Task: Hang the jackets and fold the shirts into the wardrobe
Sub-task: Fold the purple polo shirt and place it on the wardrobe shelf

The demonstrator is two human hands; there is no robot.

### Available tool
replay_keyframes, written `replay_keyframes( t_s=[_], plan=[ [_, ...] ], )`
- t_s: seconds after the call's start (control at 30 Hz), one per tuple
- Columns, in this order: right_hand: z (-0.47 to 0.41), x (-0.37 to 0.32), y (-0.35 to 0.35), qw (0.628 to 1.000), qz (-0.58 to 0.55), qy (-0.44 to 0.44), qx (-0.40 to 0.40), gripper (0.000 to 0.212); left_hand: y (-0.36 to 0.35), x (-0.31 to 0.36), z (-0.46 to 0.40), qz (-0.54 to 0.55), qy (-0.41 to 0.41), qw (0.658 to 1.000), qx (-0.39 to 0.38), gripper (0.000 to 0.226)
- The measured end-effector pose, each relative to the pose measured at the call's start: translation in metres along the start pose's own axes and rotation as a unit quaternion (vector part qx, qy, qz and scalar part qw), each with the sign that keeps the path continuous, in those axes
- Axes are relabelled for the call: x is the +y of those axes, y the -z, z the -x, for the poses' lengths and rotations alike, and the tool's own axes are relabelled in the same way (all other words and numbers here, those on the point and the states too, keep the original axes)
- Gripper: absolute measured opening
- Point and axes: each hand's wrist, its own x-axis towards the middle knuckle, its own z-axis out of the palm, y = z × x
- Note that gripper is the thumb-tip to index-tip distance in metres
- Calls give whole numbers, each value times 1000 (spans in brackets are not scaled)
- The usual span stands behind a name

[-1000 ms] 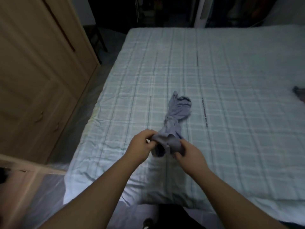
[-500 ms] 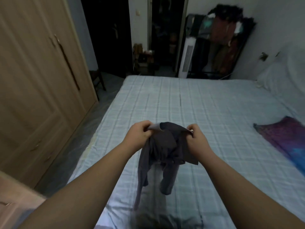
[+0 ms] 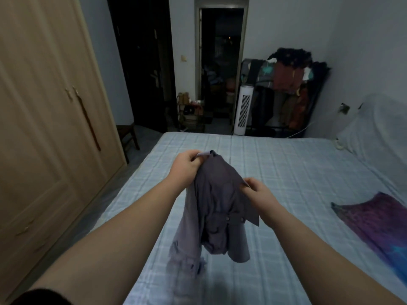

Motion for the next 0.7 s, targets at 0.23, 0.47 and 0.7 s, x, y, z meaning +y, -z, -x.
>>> replay_keyframes(
  t_s=[0.23, 0.47, 0.7],
  plan=[
    [-28, -10, 51, 983, -117, 30, -138, 43, -28, 53, -59, 25, -3, 998, 50, 24],
    [-60, -6, 64, 995, -31, 96, -7, 53, -31, 119, -91, 103, -18, 994, 30, 30],
    [-112, -46, 62, 983, 116, 143, 0, 17, -14, 140, -110, 60, -56, 995, 54, 27]
  ],
)
